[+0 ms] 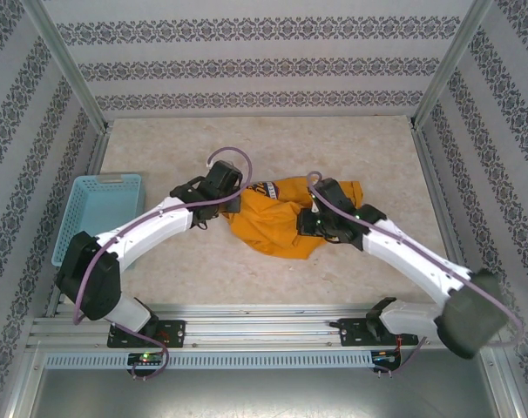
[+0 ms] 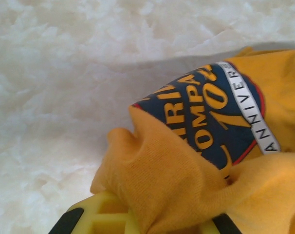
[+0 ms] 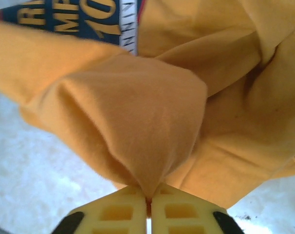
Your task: Fold the inside-out t-shirt
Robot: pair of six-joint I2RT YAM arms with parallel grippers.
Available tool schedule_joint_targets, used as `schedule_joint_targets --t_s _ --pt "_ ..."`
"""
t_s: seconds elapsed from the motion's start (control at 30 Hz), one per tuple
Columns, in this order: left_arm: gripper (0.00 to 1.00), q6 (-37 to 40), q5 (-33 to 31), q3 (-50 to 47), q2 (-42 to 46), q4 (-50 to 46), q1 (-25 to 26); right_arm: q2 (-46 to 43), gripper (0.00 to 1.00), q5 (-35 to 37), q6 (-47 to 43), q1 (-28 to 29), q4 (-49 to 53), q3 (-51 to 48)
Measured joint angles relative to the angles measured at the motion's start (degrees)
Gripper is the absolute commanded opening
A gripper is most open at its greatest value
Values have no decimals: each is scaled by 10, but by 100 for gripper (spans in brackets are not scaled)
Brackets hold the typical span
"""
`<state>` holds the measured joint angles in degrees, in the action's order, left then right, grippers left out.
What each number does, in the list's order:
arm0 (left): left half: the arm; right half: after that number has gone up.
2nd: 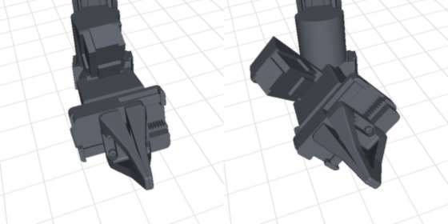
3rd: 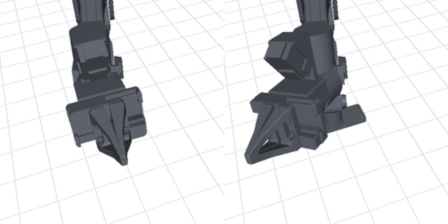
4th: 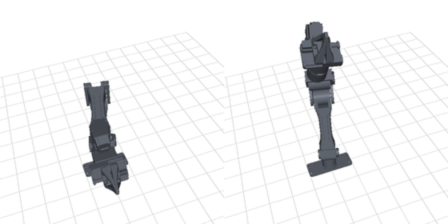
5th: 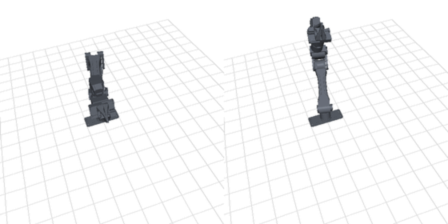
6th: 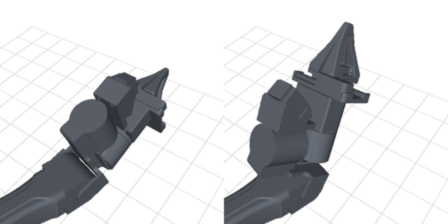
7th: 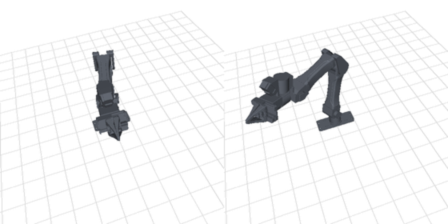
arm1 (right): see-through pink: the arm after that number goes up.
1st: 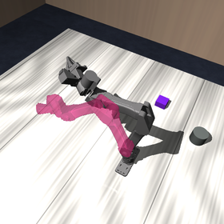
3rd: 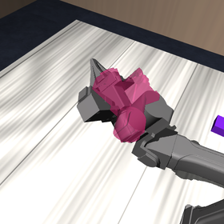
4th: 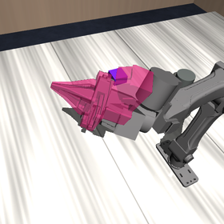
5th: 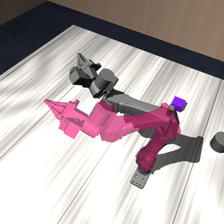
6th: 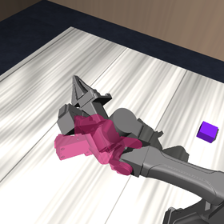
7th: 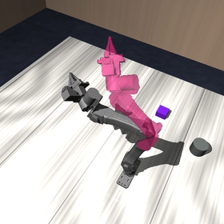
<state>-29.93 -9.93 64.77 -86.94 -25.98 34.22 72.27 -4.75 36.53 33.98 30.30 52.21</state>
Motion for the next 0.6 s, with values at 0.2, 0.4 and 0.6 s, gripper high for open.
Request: schedule_joint_targets --t_s 0.2,0.4,0.6 --pt "3 0 0 -19 -2 -6 -2 25 47 -6 -28 11 3 7" --pt "2 0 11 -21 -10 -6 -17 -106 36 -23 -40 -44 -31 -70" --pt "2 -1 25 -23 -19 -5 -32 -132 33 -56 -78 -87 -83 -147"
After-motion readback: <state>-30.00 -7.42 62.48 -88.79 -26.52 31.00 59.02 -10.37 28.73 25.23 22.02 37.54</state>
